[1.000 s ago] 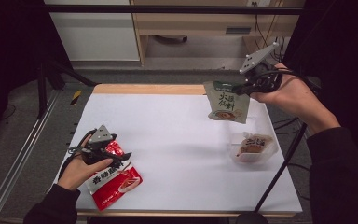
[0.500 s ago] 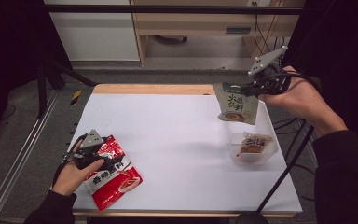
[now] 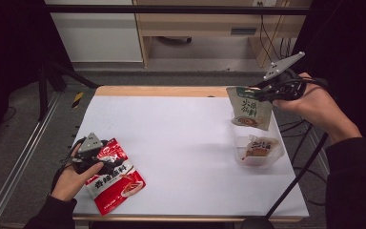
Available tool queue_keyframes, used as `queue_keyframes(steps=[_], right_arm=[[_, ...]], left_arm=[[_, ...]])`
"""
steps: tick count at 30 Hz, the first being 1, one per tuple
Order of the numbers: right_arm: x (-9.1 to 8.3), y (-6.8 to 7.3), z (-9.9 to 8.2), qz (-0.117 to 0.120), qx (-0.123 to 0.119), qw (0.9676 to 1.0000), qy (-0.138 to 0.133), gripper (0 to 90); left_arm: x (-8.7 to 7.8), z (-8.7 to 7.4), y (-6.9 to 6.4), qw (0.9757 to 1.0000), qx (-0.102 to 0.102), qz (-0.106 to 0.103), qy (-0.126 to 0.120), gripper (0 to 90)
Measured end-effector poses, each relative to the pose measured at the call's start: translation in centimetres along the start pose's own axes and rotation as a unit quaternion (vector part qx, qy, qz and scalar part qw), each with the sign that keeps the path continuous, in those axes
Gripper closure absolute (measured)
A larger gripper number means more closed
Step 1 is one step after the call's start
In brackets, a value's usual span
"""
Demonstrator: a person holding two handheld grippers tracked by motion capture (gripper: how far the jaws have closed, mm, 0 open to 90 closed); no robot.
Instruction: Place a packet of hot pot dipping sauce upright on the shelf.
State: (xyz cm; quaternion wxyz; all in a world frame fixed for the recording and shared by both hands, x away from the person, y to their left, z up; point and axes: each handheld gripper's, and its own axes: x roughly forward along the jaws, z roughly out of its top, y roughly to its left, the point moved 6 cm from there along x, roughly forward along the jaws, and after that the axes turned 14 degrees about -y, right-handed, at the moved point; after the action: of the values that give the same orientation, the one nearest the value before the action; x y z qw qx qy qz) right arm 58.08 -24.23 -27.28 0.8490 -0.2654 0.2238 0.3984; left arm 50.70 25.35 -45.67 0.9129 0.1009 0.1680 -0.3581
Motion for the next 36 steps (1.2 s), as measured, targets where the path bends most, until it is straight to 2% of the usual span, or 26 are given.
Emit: queue_keyframes(steps=[4, 20, 29, 36], right_arm=[[0.0, -0.1, -1.0, 0.0, 0.006, 1.0, 0.007, 90.0], [-0.2, 0.9, -3.9, 0.018, 0.023, 0.9996, 0.006, 90.0], [-0.5, 1.4, -4.0, 0.027, 0.024, 0.9993, 0.0, 90.0], [0.2, 1.6, -4.4, 0.034, 0.023, 0.9991, 0.009, 90.0]], left_arm=[[0.0, -0.2, 0.0, 1.0, 0.001, 0.0, 0.002, 5.1], [0.3, -0.4, -0.3, 0.9999, 0.006, -0.002, 0.009, 5.2], [0.4, -0.4, -0.4, 0.9999, 0.007, -0.004, 0.01, 5.3], [0.5, -0.6, -0.6, 0.9999, 0.009, -0.007, 0.013, 5.3]])
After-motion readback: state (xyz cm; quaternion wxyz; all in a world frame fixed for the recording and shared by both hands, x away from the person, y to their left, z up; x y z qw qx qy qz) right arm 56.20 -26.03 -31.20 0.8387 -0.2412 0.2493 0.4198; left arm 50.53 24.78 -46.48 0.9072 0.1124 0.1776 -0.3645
